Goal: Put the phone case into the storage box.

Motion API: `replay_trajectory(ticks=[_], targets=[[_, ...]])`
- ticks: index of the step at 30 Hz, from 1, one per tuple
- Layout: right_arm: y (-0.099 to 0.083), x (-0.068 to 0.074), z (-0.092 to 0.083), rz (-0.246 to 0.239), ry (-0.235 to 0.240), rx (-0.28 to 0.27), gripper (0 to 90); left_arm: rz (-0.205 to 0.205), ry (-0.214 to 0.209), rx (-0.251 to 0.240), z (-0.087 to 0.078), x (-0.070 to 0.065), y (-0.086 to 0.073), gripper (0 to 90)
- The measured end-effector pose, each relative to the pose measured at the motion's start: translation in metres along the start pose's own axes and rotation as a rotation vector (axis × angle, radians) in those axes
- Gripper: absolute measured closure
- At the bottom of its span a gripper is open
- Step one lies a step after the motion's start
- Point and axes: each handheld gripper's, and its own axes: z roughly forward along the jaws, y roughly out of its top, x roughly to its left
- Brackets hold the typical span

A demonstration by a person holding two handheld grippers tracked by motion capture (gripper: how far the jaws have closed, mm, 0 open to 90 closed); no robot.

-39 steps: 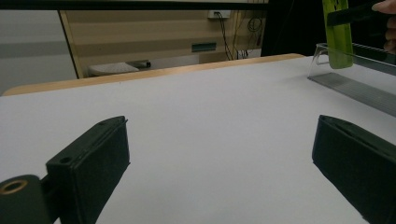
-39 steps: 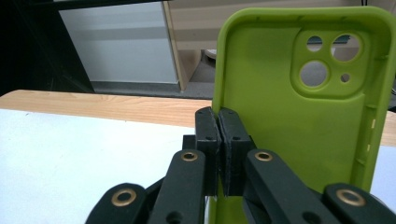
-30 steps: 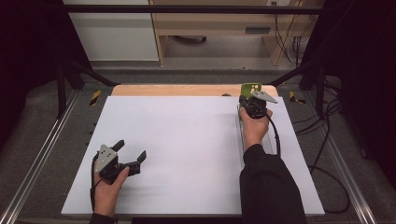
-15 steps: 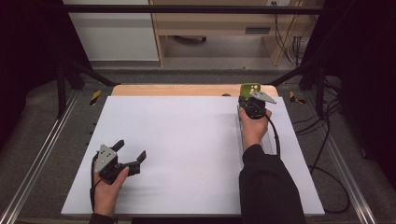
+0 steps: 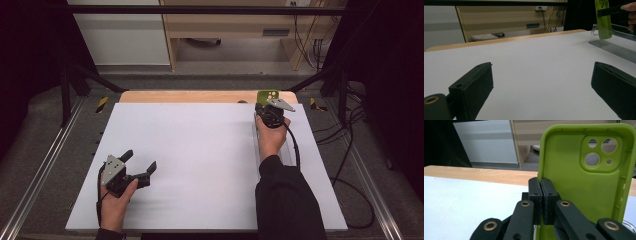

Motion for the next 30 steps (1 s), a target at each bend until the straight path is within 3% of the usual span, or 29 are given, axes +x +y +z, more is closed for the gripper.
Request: replay_trajectory(ticks=[17, 30], targets=[[-0.003, 0.000, 0.001, -0.005, -0.006, 0.003, 88.2, 0.000, -0.002, -0.001, 0.000, 0.000, 0.000, 3.6], [-0.012, -0.008, 0.001, 0.020, -0.020, 0.019, 88.2, 0.000, -0.002, 0.001, 0.000, -0.001, 0.000, 3.6]])
